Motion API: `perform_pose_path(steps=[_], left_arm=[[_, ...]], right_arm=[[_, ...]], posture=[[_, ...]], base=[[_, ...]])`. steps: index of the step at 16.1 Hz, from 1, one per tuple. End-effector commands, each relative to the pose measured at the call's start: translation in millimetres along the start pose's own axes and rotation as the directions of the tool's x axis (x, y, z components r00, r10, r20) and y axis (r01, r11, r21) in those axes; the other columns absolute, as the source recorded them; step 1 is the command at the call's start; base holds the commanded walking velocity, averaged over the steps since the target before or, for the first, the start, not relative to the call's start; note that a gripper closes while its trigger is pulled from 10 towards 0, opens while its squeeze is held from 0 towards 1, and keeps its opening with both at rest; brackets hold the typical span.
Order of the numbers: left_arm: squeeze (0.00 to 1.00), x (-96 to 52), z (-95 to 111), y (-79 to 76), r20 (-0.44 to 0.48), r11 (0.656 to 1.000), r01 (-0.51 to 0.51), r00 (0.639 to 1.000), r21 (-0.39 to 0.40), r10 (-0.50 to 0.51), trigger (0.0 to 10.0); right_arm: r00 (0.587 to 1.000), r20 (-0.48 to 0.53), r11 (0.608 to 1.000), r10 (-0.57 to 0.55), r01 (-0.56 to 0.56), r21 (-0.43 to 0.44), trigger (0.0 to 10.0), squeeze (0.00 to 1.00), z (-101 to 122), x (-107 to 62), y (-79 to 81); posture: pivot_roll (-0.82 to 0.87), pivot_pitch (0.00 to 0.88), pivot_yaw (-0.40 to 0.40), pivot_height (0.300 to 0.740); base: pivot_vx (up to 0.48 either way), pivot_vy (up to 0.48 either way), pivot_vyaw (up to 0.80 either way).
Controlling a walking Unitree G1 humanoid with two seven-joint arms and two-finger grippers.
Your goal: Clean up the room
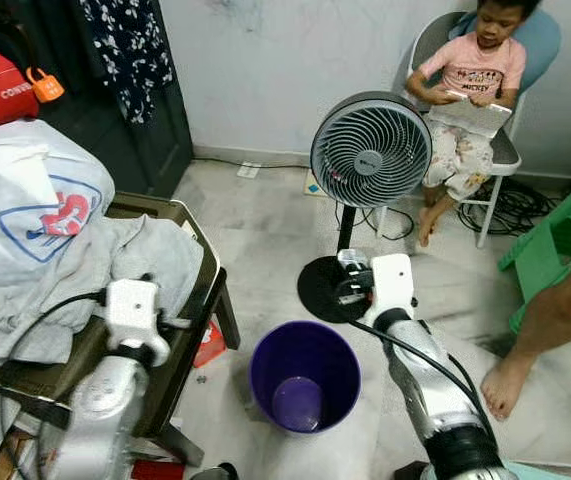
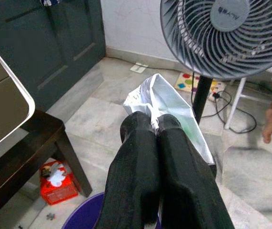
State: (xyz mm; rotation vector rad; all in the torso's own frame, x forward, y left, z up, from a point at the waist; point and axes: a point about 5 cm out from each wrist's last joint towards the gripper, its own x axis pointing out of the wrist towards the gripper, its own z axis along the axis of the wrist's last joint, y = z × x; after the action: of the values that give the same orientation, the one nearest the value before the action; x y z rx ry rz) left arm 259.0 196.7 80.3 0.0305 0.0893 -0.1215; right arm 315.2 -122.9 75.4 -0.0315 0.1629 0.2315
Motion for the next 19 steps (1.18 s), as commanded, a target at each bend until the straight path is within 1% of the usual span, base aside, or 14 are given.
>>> perform_pose_path(steps=[1,2,3,5,7,8,9,13,14,15,16,17,18,19], left_arm=[[0.00,-1.6,-1.3,9.2,-0.005,0.999,-0.036,0.999,0.011,0.036,10.0],[0.00,-5.1,-4.7,24.7,-0.023,0.997,-0.081,0.996,0.011,0.081,10.0],[0.00,-7.9,-5.7,32.4,-0.031,0.994,-0.105,0.994,0.016,0.105,10.0],[0.00,-15.1,-5.5,41.3,-0.036,0.993,-0.116,0.993,0.032,0.117,10.0],[0.00,-26.8,-7.5,49.0,-0.047,0.991,-0.127,0.990,0.044,0.129,10.0],[0.00,-37.3,-11.1,56.8,-0.067,0.989,-0.139,0.988,0.044,0.142,10.0],[0.00,-42.5,-10.7,57.9,-0.068,0.991,-0.128,0.989,0.035,0.131,10.0],[0.00,-53.5,-1.5,41.8,-0.052,1.000,-0.005,0.999,-0.005,0.005,10.0],[0.00,-57.4,4.2,29.6,-0.044,0.997,0.069,0.997,-0.035,-0.070,10.0],[0.00,-60.3,7.4,22.8,-0.040,0.992,0.111,0.993,-0.056,-0.113,10.0],[0.00,-66.4,10.6,4.9,-0.054,0.970,0.219,0.973,-0.102,-0.226,10.0],[0.00,-70.6,12.3,-7.6,-0.057,0.941,0.311,0.945,-0.132,-0.321,10.0],[0.00,-72.7,11.8,-14.4,-0.074,0.926,0.357,0.927,-0.123,-0.367,10.0],[0.00,-72.6,11.4,-15.9,-0.082,0.924,0.367,0.923,-0.108,-0.376,10.0]], right_arm=[[1.000,0.004,1.000,0.008,-0.008,0.007,10.0,0.00,1.2,2.0,1.6],[1.000,-0.001,1.000,0.005,-0.005,0.014,10.0,0.00,1.6,6.3,4.6],[1.000,-0.001,1.000,0.008,-0.008,0.022,10.0,0.00,2.7,9.5,8.1],[1.000,-0.007,0.999,0.028,-0.028,0.027,10.0,0.00,4.8,17.0,18.7],[0.999,-0.026,0.999,0.040,-0.040,0.025,10.0,0.00,3.6,22.8,27.6],[0.998,-0.034,0.998,0.050,-0.049,0.032,10.0,0.00,3.6,28.2,33.6],[0.997,-0.047,0.998,0.056,-0.055,0.027,10.0,0.00,2.8,30.8,36.5],[0.992,-0.117,0.999,0.048,-0.046,0.022,10.0,0.00,-3.9,37.5,42.7],[0.992,-0.121,0.999,0.039,-0.037,0.017,10.0,0.00,-3.1,39.2,43.2],[0.992,-0.122,0.999,0.039,-0.037,0.018,10.0,0.00,-3.8,39.7,43.4],[0.990,-0.135,0.999,0.039,-0.038,0.008,10.0,0.00,-7.1,39.0,43.0],[0.986,-0.164,0.999,0.037,-0.038,-0.004,10.0,0.00,-13.9,36.7,42.2],[0.982,-0.187,0.999,0.034,-0.038,-0.019,10.0,0.00,-19.3,35.0,41.4],[0.981,-0.192,0.999,0.031,-0.036,-0.023,10.0,0.00,-20.7,34.5,40.7]], posture=[[0.02,0.126,0.016,0.740],[0.03,0.149,0.021,0.740],[0.03,0.157,0.021,0.740],[0.05,0.178,0.020,0.740],[0.08,0.198,0.019,0.740],[0.09,0.209,0.019,0.740],[0.10,0.216,0.018,0.740],[0.12,0.229,0.010,0.740],[0.13,0.230,0.009,0.740],[0.13,0.230,0.007,0.740],[0.13,0.234,0.005,0.740],[0.13,0.237,0.001,0.740],[0.13,0.238,-0.001,0.740],[0.14,0.238,-0.004,0.740]], base=[[0.000,0.000,0.00],[0.000,0.000,0.00],[0.000,0.000,0.00],[0.000,0.000,0.00],[0.000,0.000,0.00],[0.000,0.000,0.00],[0.000,0.000,0.00],[0.000,0.000,0.00],[0.000,0.000,0.00],[0.000,0.000,0.00],[0.000,0.000,0.00],[0.000,0.000,0.00],[0.000,0.000,0.00],[0.000,0.000,0.00]])
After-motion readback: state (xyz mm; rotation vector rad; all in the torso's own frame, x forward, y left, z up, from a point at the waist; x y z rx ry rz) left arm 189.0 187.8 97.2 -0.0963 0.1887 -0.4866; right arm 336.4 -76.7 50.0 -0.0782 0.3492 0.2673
